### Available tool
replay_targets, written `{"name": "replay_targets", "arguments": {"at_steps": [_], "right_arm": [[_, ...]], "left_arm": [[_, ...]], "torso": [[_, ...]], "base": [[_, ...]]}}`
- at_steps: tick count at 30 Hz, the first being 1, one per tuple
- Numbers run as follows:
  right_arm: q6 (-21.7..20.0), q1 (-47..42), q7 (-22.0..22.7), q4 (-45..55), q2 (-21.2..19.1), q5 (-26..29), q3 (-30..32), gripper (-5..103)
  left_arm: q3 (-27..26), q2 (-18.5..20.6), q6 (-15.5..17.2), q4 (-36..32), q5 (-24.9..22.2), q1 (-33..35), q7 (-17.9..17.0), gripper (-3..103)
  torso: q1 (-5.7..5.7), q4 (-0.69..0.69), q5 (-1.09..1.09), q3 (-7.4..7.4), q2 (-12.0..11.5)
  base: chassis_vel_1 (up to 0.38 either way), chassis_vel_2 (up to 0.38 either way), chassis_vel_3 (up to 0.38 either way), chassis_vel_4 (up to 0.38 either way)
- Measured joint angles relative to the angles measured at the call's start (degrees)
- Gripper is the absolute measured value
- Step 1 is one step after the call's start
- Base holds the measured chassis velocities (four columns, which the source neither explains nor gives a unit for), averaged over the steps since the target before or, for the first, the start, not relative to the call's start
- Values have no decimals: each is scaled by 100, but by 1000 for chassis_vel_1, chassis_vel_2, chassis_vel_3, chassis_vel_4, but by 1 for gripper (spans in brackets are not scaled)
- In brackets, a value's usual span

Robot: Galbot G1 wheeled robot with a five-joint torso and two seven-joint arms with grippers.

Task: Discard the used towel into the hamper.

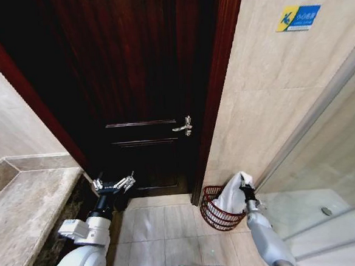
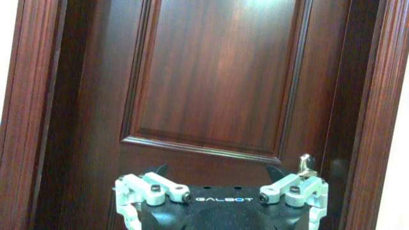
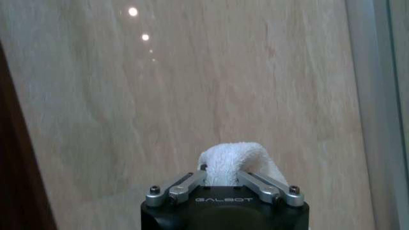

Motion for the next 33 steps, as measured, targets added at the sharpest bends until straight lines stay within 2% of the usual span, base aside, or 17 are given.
{"name": "replay_targets", "arguments": {"at_steps": [3,6,7,8,9,10,12,14,15,17,19,26,30,31,33], "right_arm": [[-69,-2,-1,-131,53,-106,27,4],[-483,14,7,-258,91,-308,49,4],[-483,14,7,-258,91,-308,49,4],[-731,40,9,-269,91,-424,49,4],[-1174,92,4,-268,65,-527,38,4],[-1174,92,4,-268,65,-527,38,4],[-1789,174,101,-176,44,-552,13,4],[-2201,156,196,-8,-6,-527,-56,4],[-2201,156,196,-8,-6,-527,-56,4],[-2526,102,176,81,-161,-490,-261,4],[-2324,139,134,-128,-263,-392,-503,4],[-2279,280,-81,-673,-167,-524,-811,4],[-2450,545,-167,-999,-53,-662,-800,4],[-2560,648,-205,-1079,-38,-678,-786,2],[-2660,760,-327,-1181,-36,-680,-776,5]], "left_arm": [[0,0,0,0,0,0,0,100],[0,0,0,0,0,0,0,100],[0,0,0,0,0,0,0,100],[0,0,0,0,0,0,0,100],[0,0,0,0,0,0,0,100],[0,0,0,0,0,0,0,100],[0,0,0,0,0,0,0,100],[0,0,0,0,0,0,0,100],[0,0,0,0,0,0,0,100],[0,0,0,0,0,0,0,100],[1,0,0,0,0,0,0,100],[0,0,0,0,0,0,0,100],[0,0,0,0,0,0,0,100],[0,0,0,0,0,0,0,100],[0,0,0,0,0,0,0,100]], "torso": [[0,1,2,0,0],[0,-1,4,0,0],[0,-1,4,0,0],[0,0,2,0,0],[0,1,2,0,0],[0,1,2,0,0],[0,1,1,0,0],[0,3,2,0,0],[0,3,2,0,0],[0,0,0,0,0],[0,-2,0,0,0],[0,0,4,0,0],[0,0,0,0,0],[0,1,1,0,0],[0,2,1,0,0]], "base": [[0,0,0,0],[0,0,0,0],[0,0,0,0],[0,0,0,0],[0,0,0,0],[0,0,0,0],[0,0,0,0],[0,0,0,0],[0,0,0,0],[0,0,0,0],[0,0,0,0],[0,0,0,0],[0,0,0,0],[0,0,0,0],[0,0,0,0]]}}
